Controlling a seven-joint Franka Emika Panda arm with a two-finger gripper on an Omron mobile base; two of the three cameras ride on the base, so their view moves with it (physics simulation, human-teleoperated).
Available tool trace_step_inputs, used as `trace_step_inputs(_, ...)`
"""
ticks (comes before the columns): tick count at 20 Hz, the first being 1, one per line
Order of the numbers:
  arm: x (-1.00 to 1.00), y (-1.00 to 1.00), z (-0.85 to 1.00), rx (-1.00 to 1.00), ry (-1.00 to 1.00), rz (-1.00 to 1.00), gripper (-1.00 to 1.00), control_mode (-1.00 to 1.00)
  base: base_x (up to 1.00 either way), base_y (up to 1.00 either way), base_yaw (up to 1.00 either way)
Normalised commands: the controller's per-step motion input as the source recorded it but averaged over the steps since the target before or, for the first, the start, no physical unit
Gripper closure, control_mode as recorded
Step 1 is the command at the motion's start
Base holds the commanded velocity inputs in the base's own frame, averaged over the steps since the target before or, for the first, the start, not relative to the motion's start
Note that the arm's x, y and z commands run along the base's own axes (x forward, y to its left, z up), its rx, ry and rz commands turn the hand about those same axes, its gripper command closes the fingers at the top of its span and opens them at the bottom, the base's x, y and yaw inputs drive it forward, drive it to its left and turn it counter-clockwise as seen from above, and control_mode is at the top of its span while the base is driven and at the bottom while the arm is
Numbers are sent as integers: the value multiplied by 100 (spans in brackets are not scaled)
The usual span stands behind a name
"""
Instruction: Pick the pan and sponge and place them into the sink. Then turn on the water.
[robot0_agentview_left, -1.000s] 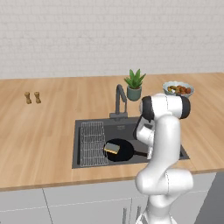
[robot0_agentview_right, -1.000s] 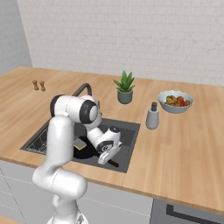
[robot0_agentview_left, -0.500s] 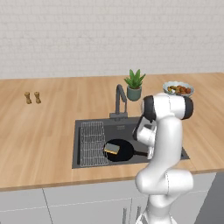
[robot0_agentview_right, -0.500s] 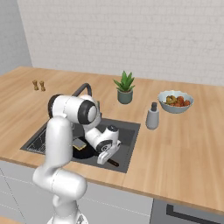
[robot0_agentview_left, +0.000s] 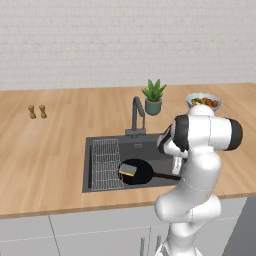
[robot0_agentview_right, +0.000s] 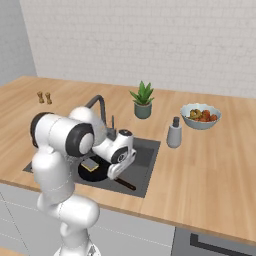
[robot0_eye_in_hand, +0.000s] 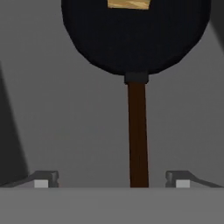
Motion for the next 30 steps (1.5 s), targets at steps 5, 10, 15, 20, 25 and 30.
trace_step_inputs(5,-67,-2,100,8,-8,10,-100,-100,0,0,0)
trace_step_inputs(10,-62,-1,100,19,-13,19,-100,-100,0,0,0)
trace_step_inputs(15,-51,10,100,24,-12,20,-100,-100,0,0,0)
trace_step_inputs(20,-3,22,99,22,0,5,-100,-100,0,0,0)
trace_step_inputs(25,3,30,35,28,-1,0,-100,-100,0,0,0)
trace_step_inputs(30,38,0,18,30,-1,0,-100,-100,0,0,0)
